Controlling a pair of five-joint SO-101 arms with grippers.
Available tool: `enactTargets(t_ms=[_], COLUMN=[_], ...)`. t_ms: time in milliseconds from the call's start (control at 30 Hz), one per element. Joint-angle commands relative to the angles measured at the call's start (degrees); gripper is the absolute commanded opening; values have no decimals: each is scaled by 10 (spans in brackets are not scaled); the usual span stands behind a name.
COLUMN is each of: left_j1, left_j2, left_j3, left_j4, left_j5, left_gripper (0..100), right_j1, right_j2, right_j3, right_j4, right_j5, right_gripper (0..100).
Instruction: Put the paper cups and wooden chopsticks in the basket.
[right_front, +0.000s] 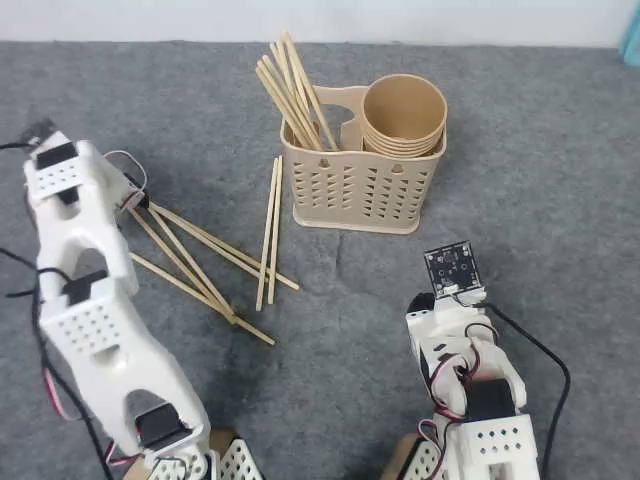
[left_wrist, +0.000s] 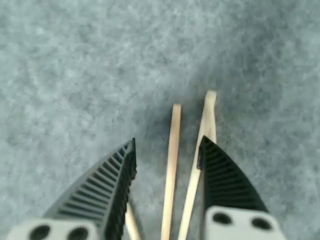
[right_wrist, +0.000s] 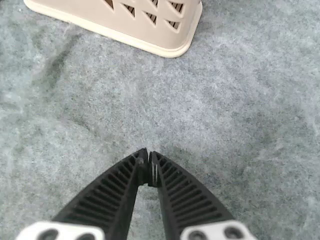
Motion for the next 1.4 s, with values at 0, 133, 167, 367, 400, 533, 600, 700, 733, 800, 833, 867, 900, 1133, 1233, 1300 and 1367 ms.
enactTargets(t_ms=[0,133,167,367,400,533,600,700,733,800,833,867,900,1133,1233,1300,1367], left_j1=[5,5,5,11,11,9,7,2,0,-9,-12,-15,-18,-16,-14,-13,-6], left_j2=[36,88,96,101,100,100,100,100,100,99,99,99,96,-26,-115,-172,-224], left_j3=[-68,-118,-129,-196,-206,-284,-329,-404,-424,-459,-473,-481,-487,-419,-381,-362,-345], left_j4=[5,6,12,103,117,182,215,259,261,261,261,261,261,261,260,259,259], left_j5=[11,33,33,33,33,33,32,32,33,33,33,33,33,31,19,4,-5], left_gripper=[190,77,25,12,12,12,12,12,12,12,12,12,12,12,12,12,12], right_j1=[4,4,5,6,6,6,7,7,7,7,7,7,7,7,7,7,7], right_j2=[-6,-6,-6,-6,-6,-6,-6,-6,-6,-6,-6,-6,-6,-6,-6,-6,-6], right_j3=[11,11,11,11,11,11,11,11,11,11,11,11,11,11,11,11,11], right_j4=[4,3,3,1,1,1,1,2,2,2,2,2,2,0,0,0,0], right_j5=[-1,-1,-1,-1,-1,-1,-1,-1,-1,-1,-1,-1,-1,-1,-1,-1,-1], right_gripper=[9,9,9,9,9,9,9,9,9,9,9,9,9,9,9,9,9])
